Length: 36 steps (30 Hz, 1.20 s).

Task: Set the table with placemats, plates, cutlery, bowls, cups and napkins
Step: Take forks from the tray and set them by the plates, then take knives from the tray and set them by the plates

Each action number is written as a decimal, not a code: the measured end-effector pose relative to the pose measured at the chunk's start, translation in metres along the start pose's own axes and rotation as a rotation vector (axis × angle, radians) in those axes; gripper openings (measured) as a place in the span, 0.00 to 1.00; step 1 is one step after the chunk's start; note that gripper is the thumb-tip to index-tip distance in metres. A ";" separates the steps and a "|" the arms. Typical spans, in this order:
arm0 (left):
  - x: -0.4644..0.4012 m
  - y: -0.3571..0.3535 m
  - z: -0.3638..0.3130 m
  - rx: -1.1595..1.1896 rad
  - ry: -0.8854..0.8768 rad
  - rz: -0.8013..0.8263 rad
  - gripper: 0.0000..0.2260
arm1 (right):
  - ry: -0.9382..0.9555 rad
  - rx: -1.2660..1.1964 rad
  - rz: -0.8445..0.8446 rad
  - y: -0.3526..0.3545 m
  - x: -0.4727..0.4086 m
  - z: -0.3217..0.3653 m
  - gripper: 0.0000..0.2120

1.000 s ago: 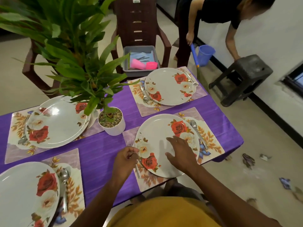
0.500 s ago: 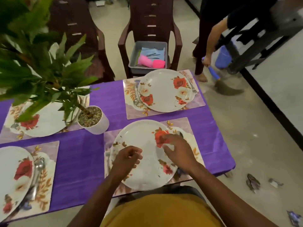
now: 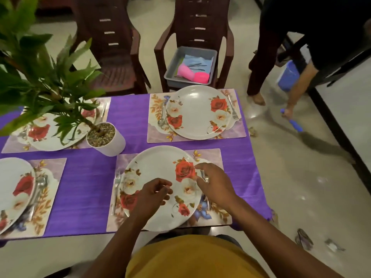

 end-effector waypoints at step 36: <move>-0.064 -0.188 -0.089 0.155 0.021 -0.070 0.08 | -0.026 -0.109 0.062 0.164 0.027 -0.156 0.15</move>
Point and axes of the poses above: each hand's wrist, its own x-axis away from the middle knuckle, its own y-axis out of the back of the hand, z = x × y, the point moved 8 cm from there along -x, towards the middle knuckle, and after that the axes turned 13 degrees about z, right-handed, at the moved point
